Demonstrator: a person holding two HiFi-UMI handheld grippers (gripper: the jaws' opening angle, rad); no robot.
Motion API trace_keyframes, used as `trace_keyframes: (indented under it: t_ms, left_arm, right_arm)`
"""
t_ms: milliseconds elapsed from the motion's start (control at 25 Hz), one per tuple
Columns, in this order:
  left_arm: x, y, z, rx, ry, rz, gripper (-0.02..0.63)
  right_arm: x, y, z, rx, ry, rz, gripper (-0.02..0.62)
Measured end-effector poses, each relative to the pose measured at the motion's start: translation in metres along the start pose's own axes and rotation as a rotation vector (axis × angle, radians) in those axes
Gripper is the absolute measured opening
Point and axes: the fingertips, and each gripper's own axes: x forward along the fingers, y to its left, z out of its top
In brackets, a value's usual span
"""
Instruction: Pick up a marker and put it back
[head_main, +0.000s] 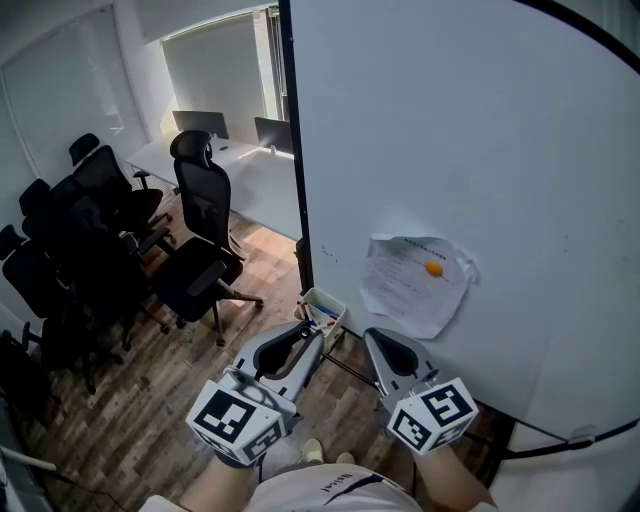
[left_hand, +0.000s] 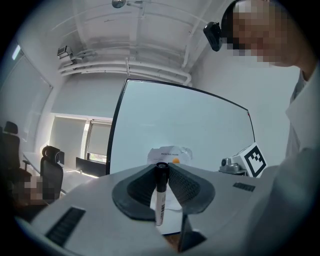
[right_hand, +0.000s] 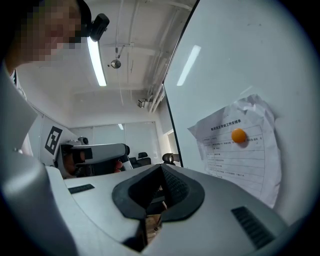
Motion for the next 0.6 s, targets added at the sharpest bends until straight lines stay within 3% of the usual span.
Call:
trace_keyframes:
  t_ms: [600]
  left_arm:
    - [0.007,0.01,-0.006,-0.017,0.007,0.003,0.084]
  right_arm:
    - [0.014,0.002,-0.006,-0.006,0.023,0.017,0.003]
